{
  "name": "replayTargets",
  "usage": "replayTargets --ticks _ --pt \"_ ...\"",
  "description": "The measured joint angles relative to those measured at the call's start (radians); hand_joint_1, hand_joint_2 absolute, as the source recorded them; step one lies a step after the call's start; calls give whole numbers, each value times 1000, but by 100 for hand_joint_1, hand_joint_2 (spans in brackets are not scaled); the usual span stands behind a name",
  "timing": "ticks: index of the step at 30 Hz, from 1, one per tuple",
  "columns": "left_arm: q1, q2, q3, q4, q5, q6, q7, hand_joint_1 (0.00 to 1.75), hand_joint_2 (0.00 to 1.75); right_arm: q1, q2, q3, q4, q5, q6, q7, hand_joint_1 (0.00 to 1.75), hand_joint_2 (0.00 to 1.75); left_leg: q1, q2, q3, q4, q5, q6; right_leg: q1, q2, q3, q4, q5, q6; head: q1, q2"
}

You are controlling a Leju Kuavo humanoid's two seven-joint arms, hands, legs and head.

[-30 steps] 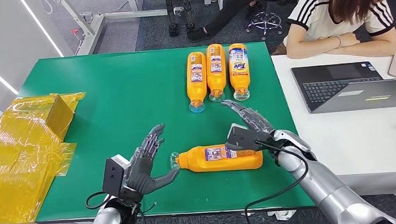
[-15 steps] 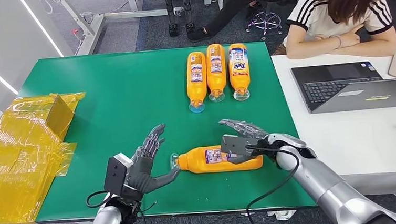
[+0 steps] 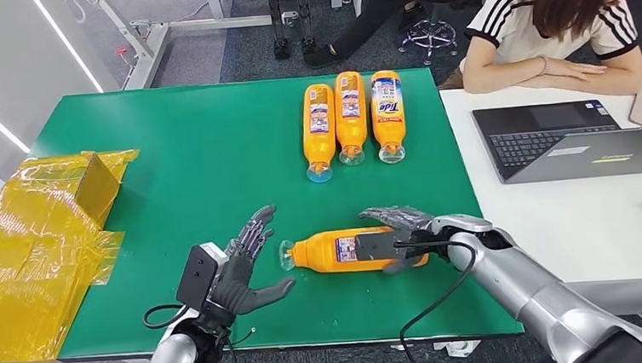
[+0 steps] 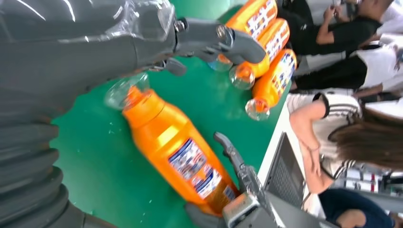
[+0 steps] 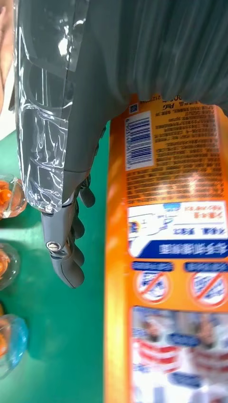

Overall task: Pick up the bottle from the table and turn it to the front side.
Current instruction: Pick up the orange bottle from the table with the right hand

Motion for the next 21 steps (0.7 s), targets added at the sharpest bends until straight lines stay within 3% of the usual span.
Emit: replayTargets --ticks 8,13,15,19,21 --pt "3 0 0 0 4 -3 3 0 175 -16 -1 51 22 78 -25 52 8 175 0 0 0 0 0 0 0 0 0 0 0 0 0 0" --pt "4 -1 0 0 3 -8 9 0 175 -20 -1 66 26 117 -44 71 0 175 0 0 0 0 0 0 0 0 0 0 0 0 0 0" --pt "5 -3 0 0 1 -10 12 0 175 -19 -1 71 26 134 -54 78 7 175 0 0 0 0 0 0 0 0 0 0 0 0 0 0" --pt "8 -8 0 -1 -2 -11 13 0 175 -18 -1 78 25 158 -72 86 152 175 0 0 0 0 0 0 0 0 0 0 0 0 0 0" --pt "10 -8 1 -3 -2 -11 13 0 175 -18 -1 80 21 169 -83 87 168 175 0 0 0 0 0 0 0 0 0 0 0 0 0 0"
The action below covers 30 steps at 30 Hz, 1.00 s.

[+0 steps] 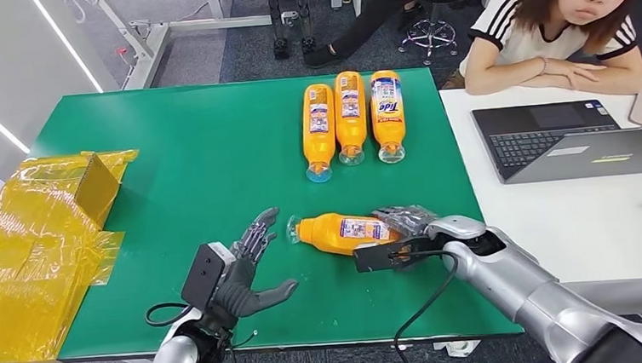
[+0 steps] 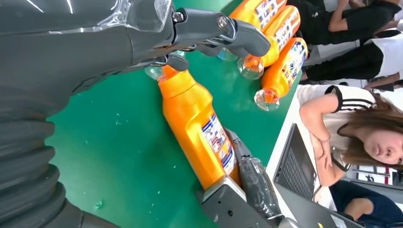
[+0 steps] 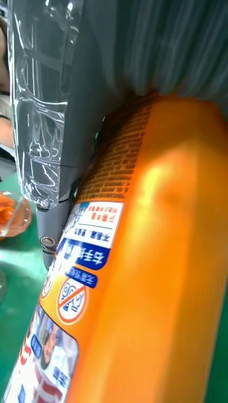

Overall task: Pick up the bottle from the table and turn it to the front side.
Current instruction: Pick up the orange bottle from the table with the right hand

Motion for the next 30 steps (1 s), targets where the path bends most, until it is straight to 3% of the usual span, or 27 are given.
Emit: replayTargets --ticks 1,7,16,24,30 --pt "2 0 0 -1 0 0 0 0 175 0 0 1 -3 5 -5 1 175 175 0 0 0 0 0 0 0 0 0 0 0 0 0 0" --pt "15 0 6 -7 -6 -2 0 0 175 6 1 -1 -17 13 -44 -12 175 175 0 0 0 0 0 0 0 0 0 0 0 0 0 0" --pt "39 0 11 -12 -12 3 -19 0 175 105 1 -91 -84 -102 -144 -120 175 175 0 -1 -1 0 0 0 0 -1 -1 0 -1 0 0 0" --pt "48 5 15 -12 -18 34 -74 0 175 349 2 -320 -241 -392 -157 -372 175 175 0 -6 -2 0 -1 0 0 -5 0 0 -2 2 0 0" --pt "61 11 22 -16 -31 58 -82 0 175 568 37 -519 -427 -425 -190 -390 175 175 0 -7 -3 -1 -1 1 0 -7 -1 0 -4 2 0 0"
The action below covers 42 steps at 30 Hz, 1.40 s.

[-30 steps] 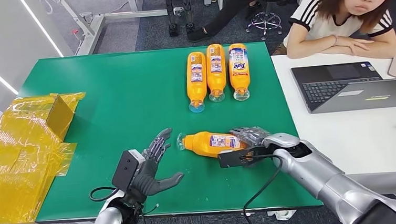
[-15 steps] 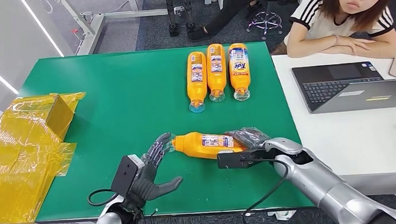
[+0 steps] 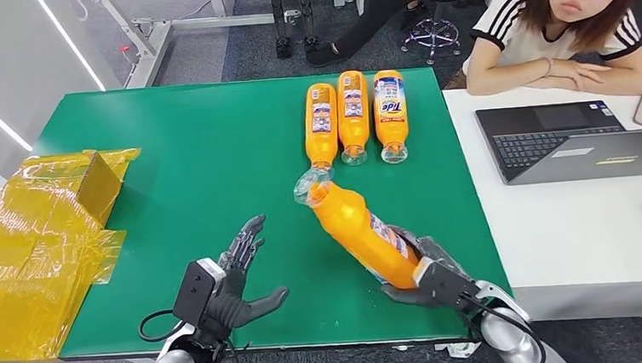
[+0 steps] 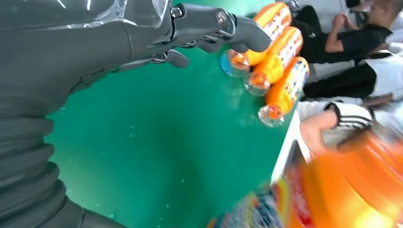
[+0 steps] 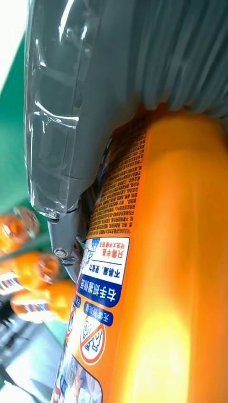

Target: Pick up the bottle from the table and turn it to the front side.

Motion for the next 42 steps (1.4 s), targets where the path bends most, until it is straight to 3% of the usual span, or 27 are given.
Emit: replayTargets --ticks 7,12,16,21,26,33,42 --pt "4 -2 10 -10 -15 -6 -8 0 175 156 83 -167 -157 13 -30 -12 175 175 0 0 0 0 0 0 0 0 0 0 0 0 0 0" --pt "-50 -8 11 -8 13 -65 -1 0 175 172 157 -228 -206 14 -37 -53 175 175 0 1 0 0 1 0 0 1 0 0 1 -1 0 0" --pt "-192 -29 17 37 139 -168 60 0 175 108 209 -227 -203 34 -40 -79 175 175 0 1 0 0 4 0 0 1 -1 1 4 -1 0 0" --pt "-410 -63 39 140 246 -214 132 0 175 -33 261 -157 -156 86 -56 -61 175 175 0 2 0 0 8 -1 0 2 -1 1 7 -2 0 0" --pt "-537 -77 53 219 317 -252 181 0 175 -169 288 -45 -78 149 -82 -20 175 175 0 3 0 0 9 -1 0 3 -2 2 8 -2 0 0" --pt "-632 -58 59 276 339 -272 201 0 175 -268 288 34 -3 166 -135 12 175 175 0 3 -2 0 9 -1 0 3 -4 1 8 -2 0 0" --pt "-684 -19 60 339 358 -290 191 0 175 -283 254 38 44 155 -203 -2 175 175 0 3 -3 0 9 -1 0 3 -5 1 8 -2 0 0"
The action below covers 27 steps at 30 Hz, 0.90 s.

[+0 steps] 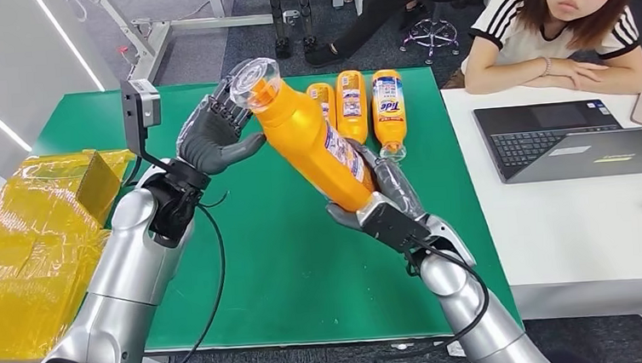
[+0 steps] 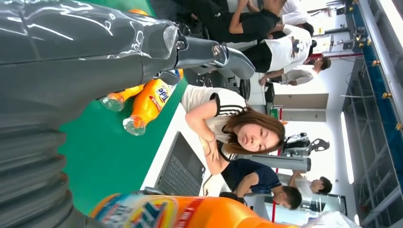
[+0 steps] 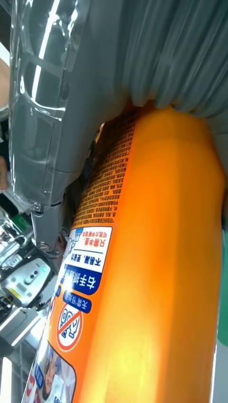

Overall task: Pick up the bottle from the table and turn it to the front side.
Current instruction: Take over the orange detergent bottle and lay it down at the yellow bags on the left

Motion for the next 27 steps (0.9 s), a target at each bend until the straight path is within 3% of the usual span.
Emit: replayTargets --ticks 10,27 --pt "-4 2 -1 24 47 -32 -4 0 175 -6 -26 -13 13 -45 -56 -41 175 175 0 0 0 0 0 0 0 0 0 0 0 0 0 0" --pt "8 -27 -17 -93 133 -51 66 0 175 -79 51 86 88 -64 -59 9 175 175 0 0 -1 0 0 0 0 0 -1 1 0 0 0 0"
